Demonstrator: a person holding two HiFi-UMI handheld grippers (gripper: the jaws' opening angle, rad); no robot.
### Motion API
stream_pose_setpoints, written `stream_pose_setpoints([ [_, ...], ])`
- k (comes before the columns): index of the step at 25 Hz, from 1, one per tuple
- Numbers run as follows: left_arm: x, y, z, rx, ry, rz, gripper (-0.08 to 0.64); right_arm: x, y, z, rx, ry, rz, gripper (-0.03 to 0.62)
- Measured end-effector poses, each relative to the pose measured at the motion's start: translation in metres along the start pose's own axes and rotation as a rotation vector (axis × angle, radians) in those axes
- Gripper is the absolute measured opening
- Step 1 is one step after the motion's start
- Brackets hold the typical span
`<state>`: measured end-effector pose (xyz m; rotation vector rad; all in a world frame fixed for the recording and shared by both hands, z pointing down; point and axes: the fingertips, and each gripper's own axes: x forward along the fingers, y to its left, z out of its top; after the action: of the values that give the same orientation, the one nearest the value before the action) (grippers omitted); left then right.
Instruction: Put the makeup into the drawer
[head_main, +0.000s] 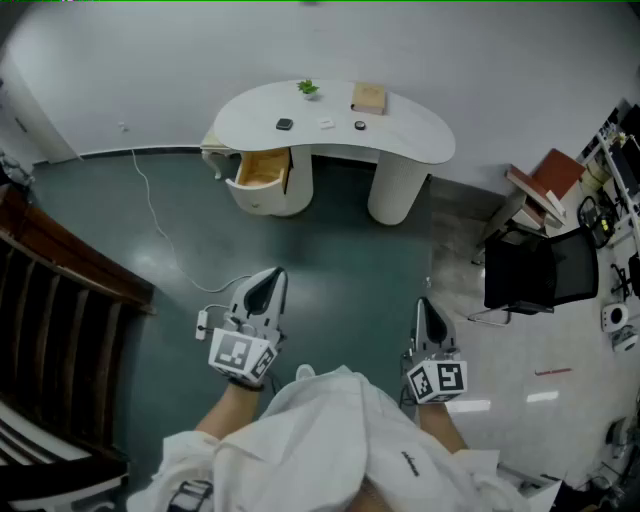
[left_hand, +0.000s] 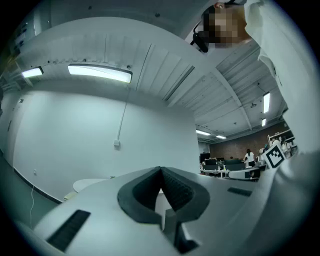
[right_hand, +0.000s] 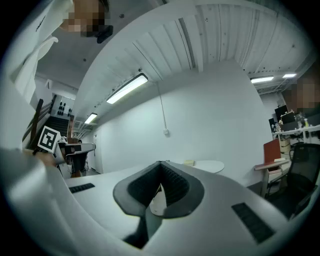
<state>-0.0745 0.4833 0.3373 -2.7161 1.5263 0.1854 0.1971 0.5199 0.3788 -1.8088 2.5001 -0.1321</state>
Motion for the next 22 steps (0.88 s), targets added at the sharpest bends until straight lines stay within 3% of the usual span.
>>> stream_pose_setpoints([
  [22,-0.002,0.021,0.008,-0.012,-0.003,-0.015,0.021,0.013,0.028,-0.001,0.023,-0.019,0.007,0.017],
])
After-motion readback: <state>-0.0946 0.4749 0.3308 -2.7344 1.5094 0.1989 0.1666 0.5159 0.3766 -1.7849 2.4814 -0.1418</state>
